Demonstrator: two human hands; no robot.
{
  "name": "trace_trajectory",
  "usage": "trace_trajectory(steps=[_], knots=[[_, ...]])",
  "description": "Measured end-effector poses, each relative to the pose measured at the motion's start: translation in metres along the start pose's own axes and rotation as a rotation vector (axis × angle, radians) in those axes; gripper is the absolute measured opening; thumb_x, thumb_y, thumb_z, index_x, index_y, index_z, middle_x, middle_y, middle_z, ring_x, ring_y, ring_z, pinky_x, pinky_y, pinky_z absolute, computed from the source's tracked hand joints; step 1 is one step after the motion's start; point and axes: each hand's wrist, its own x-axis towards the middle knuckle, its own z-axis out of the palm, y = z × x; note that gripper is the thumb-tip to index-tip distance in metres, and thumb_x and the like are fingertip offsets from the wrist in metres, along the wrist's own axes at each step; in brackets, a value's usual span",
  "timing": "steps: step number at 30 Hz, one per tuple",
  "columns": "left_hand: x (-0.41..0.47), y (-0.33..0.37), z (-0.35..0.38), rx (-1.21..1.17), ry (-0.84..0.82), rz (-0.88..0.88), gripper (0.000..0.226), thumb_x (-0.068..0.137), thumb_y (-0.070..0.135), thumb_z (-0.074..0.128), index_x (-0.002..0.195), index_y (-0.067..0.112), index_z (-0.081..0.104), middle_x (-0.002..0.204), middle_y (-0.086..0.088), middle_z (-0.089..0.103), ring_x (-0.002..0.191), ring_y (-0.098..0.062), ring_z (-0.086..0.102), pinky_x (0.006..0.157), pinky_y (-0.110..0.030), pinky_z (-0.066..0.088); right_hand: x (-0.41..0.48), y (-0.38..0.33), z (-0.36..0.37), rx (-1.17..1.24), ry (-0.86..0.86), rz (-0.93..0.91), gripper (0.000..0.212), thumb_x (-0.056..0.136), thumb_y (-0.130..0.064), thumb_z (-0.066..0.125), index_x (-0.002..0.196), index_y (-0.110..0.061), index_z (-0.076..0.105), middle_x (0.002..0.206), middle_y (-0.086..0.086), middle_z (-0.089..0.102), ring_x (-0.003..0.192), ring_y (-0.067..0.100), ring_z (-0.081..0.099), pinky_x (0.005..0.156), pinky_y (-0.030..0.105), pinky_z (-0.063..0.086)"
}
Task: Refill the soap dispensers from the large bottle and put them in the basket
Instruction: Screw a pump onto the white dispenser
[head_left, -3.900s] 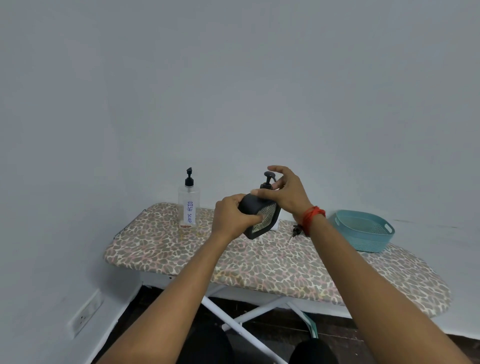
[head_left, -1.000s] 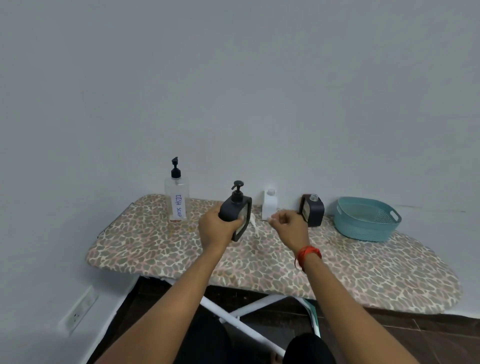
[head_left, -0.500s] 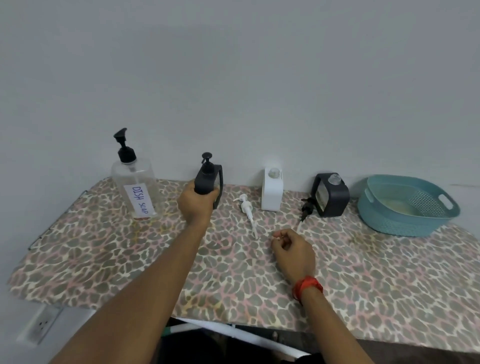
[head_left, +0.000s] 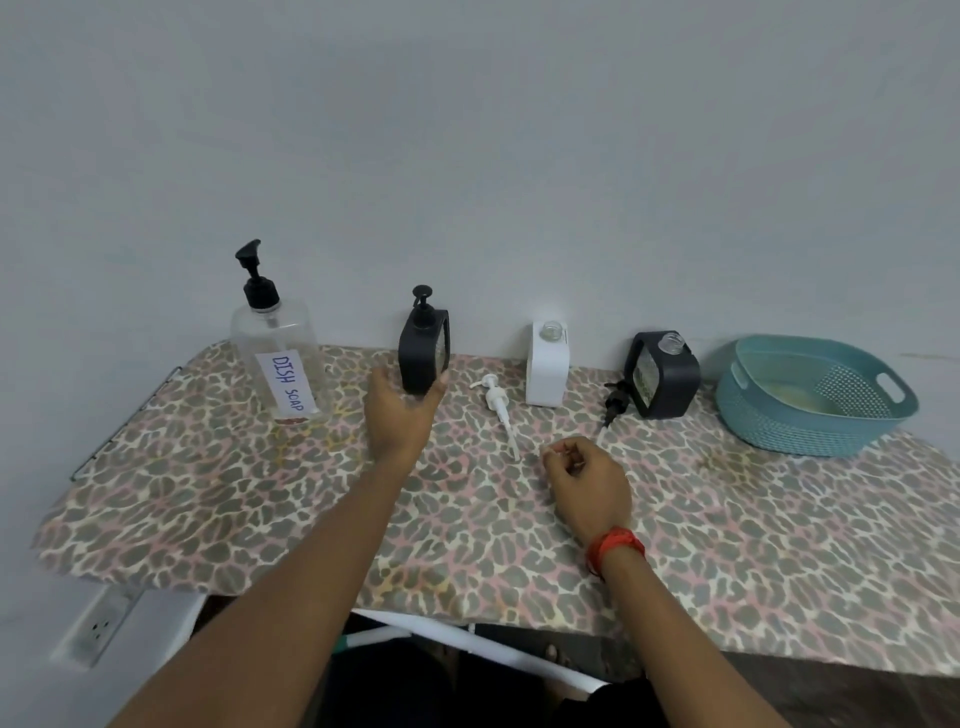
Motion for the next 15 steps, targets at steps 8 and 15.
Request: trace_trajectory(steps=[8, 15], knots=[[-0.047, -0.05, -0.028, 0.482, -0.247, 0.363, 0.047, 0.09, 0.034, 0.069, 0.131, 0.012, 0.062, 0.144, -0.01, 0.057, 0.137, -0.029, 0.046, 0.117, -0.044, 0.036, 0.04, -0.079, 0.037, -0.338, -0.273, -0.284, 0.034, 0.098, -0.025, 0.055, 0.128, -0.008, 0.058, 0.123, 0.011, 0.062, 0.104, 0.027, 0.062, 0.091, 0.037, 0.051], [-0.05, -0.041, -0.03, 0.486, -0.227, 0.371, 0.044, 0.09, 0.035, 0.066, 0.127, 0.011, 0.063, 0.137, -0.009, 0.06, 0.135, -0.028, 0.048, 0.115, -0.045, 0.037, 0.069, -0.111, 0.054, -0.632, -0.274, -0.124, 0.028, 0.098, 0.004, 0.041, 0.116, 0.001, 0.062, 0.116, 0.019, 0.068, 0.105, 0.035, 0.066, 0.086, 0.041, 0.053]])
